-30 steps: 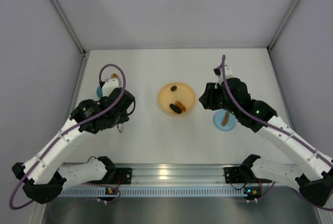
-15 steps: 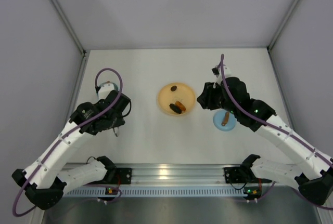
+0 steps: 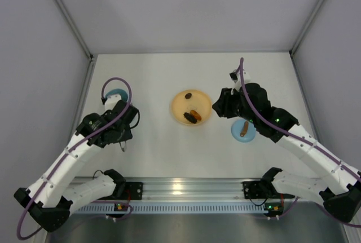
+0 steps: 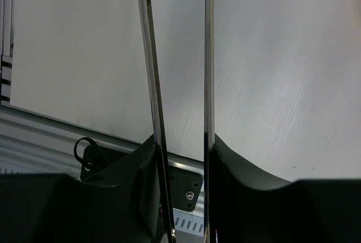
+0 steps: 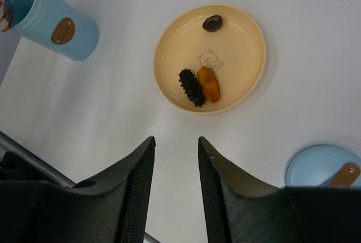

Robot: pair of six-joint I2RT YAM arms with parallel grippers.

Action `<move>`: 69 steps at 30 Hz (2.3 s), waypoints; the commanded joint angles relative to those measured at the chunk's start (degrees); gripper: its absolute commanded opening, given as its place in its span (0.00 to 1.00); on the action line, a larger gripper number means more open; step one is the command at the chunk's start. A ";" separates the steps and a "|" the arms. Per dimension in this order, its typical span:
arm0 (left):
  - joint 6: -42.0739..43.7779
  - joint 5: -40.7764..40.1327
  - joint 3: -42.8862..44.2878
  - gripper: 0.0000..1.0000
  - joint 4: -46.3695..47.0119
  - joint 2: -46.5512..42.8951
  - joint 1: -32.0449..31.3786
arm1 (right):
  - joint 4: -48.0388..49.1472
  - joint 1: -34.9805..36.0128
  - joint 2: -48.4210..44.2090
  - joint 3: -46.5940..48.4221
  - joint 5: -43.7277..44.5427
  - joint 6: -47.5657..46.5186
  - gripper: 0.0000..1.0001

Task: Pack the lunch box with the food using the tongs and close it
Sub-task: Place the fake food in the packing box, then pick up the fake food from the plate.

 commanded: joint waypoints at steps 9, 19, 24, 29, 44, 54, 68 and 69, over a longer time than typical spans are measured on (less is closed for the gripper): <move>3.99 0.67 0.16 0.43 -2.80 0.47 3.09 | 3.37 -0.10 0.14 -0.13 -0.73 0.41 0.36; 5.83 0.49 4.53 0.51 -0.69 3.02 3.88 | 3.11 -0.10 0.14 0.22 -0.73 0.14 0.36; 9.08 1.11 14.73 0.49 -0.77 8.46 3.80 | 2.58 -0.10 -0.03 1.27 -0.20 -0.12 0.36; 12.33 4.09 24.84 0.47 0.62 16.28 3.62 | 1.70 -0.10 -0.03 2.06 0.67 -0.21 0.36; 14.18 14.37 25.66 0.47 19.60 37.03 -9.48 | -1.37 -0.02 -1.53 2.06 4.10 -0.83 0.36; 16.03 20.53 22.40 0.48 27.26 45.90 -9.74 | -2.34 -0.10 -1.88 1.71 5.42 -1.44 0.37; 16.73 17.37 25.04 0.50 27.79 52.68 -8.60 | -1.47 -0.10 -1.97 -0.31 6.30 -2.06 0.37; 16.73 17.02 24.86 0.50 27.88 52.33 -8.42 | -1.29 -0.10 -1.97 -0.48 6.22 -2.06 0.37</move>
